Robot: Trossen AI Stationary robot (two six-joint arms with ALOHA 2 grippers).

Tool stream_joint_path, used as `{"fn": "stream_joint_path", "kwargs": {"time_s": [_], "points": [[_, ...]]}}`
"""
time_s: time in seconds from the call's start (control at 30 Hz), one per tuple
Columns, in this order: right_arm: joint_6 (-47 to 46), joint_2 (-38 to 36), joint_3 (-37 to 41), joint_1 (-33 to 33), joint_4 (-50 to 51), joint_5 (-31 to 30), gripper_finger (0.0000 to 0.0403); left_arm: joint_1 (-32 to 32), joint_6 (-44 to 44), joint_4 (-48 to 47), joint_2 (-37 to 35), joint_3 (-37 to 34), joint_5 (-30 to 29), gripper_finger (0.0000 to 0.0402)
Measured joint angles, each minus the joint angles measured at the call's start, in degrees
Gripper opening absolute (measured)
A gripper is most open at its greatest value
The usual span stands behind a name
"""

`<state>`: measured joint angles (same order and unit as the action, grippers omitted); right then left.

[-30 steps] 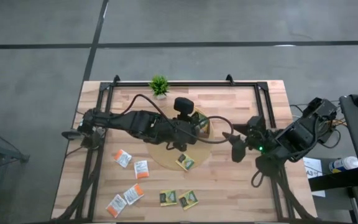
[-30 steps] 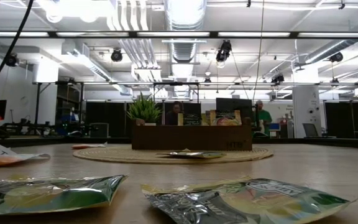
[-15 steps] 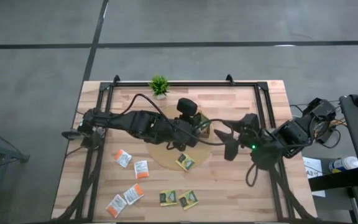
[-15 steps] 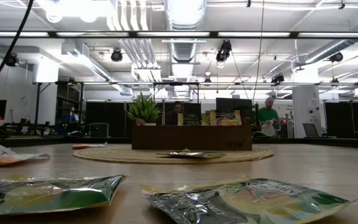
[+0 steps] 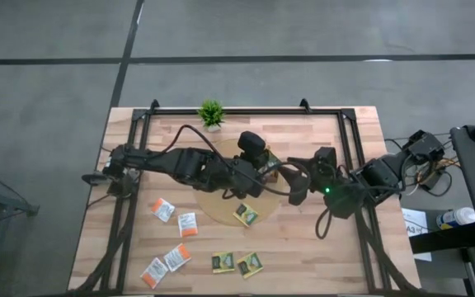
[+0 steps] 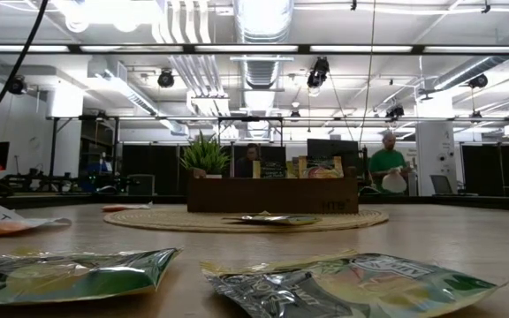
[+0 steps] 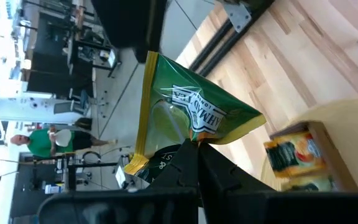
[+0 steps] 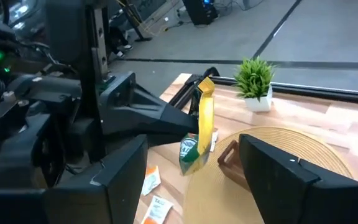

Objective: Pick & Place Tea
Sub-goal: Put the yellow tea bag into the middle section of the wooden organizer

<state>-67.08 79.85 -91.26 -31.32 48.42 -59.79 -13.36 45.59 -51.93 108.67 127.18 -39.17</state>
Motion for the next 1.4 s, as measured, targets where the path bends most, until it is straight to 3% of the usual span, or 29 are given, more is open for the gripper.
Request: {"fn": "stream_joint_path", "kwargs": {"time_s": [0.4,0.77,0.93,1.13,1.4], "points": [[-0.21,-0.02,0.35,2.44,-0.76,3.26,0.0238,0.04,2.35,4.22,0.04,-0.8,0.08,0.0],[-0.01,-0.02,0.44,3.64,-0.76,5.79,0.0205,0.04,2.49,5.41,0.04,-0.8,0.3,0.0],[0.2,-0.02,0.44,4.19,-0.76,6.1,0.0151,0.04,2.35,5.38,0.04,-0.8,0.5,0.0],[0.67,-0.02,0.44,4.23,-0.61,6.21,0.003,0.04,1.87,5.28,0.04,-0.8,0.19,0.0],[2.02,-0.02,0.44,4.23,-0.63,7.09,0.0015,0.01,1.27,5.1,0.04,-0.8,-0.11,0.0]]}}
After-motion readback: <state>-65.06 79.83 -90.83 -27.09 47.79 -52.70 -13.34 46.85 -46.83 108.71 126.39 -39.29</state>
